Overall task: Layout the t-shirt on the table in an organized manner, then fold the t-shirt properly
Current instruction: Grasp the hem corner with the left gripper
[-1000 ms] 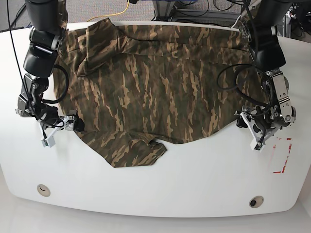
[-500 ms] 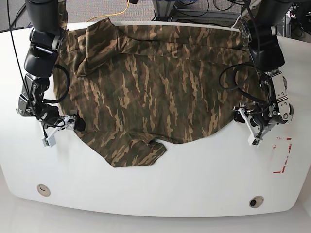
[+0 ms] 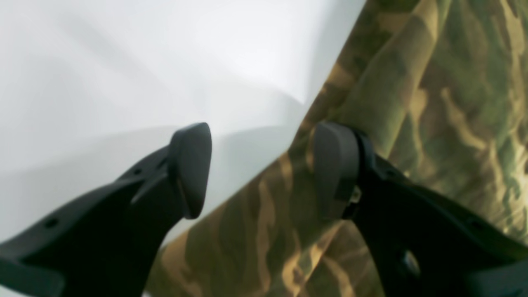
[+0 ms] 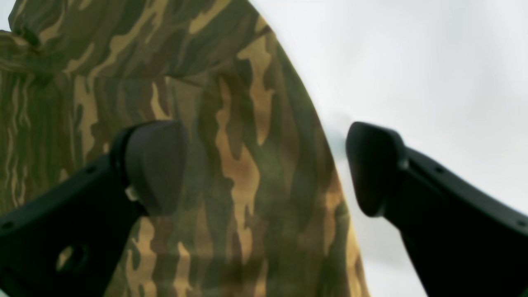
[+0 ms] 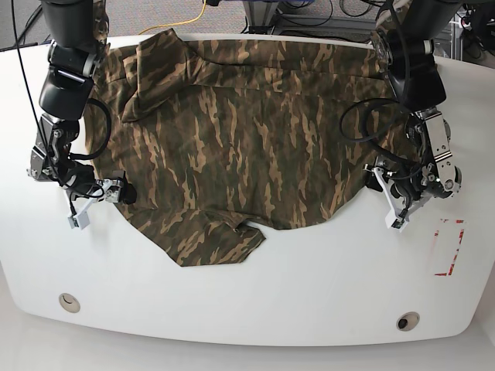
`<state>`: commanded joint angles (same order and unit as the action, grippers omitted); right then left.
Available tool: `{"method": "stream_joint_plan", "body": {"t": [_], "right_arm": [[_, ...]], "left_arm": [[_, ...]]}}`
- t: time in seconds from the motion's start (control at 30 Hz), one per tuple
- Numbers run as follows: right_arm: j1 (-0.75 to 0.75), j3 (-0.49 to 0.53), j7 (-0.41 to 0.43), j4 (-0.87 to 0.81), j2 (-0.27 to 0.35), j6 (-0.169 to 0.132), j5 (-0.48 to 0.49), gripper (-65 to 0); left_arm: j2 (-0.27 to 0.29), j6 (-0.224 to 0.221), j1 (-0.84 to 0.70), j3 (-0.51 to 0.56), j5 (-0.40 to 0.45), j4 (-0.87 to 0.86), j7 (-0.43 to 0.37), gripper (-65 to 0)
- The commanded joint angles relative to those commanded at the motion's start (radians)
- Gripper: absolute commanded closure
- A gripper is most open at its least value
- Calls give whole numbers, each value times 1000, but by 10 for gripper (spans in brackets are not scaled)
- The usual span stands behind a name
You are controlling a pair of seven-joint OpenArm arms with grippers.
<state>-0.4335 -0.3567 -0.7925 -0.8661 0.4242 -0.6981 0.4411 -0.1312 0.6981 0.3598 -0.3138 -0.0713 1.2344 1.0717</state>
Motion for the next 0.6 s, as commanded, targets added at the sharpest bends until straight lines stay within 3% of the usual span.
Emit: {"method": "stream_joint_plan", "body": {"t": [0.07, 0.27, 0.6], "right_arm": [[0, 0, 0, 0, 0, 0, 0, -583], [0, 0, 0, 0, 0, 0, 0, -583], [0, 2, 0, 0, 0, 0, 0, -583]], "left_arm": [[2, 0, -2, 0, 0, 5, 0, -353], [2, 0, -2, 0, -3, 8, 15, -235], [5, 0, -2, 0, -3, 115, 95, -237]]}}
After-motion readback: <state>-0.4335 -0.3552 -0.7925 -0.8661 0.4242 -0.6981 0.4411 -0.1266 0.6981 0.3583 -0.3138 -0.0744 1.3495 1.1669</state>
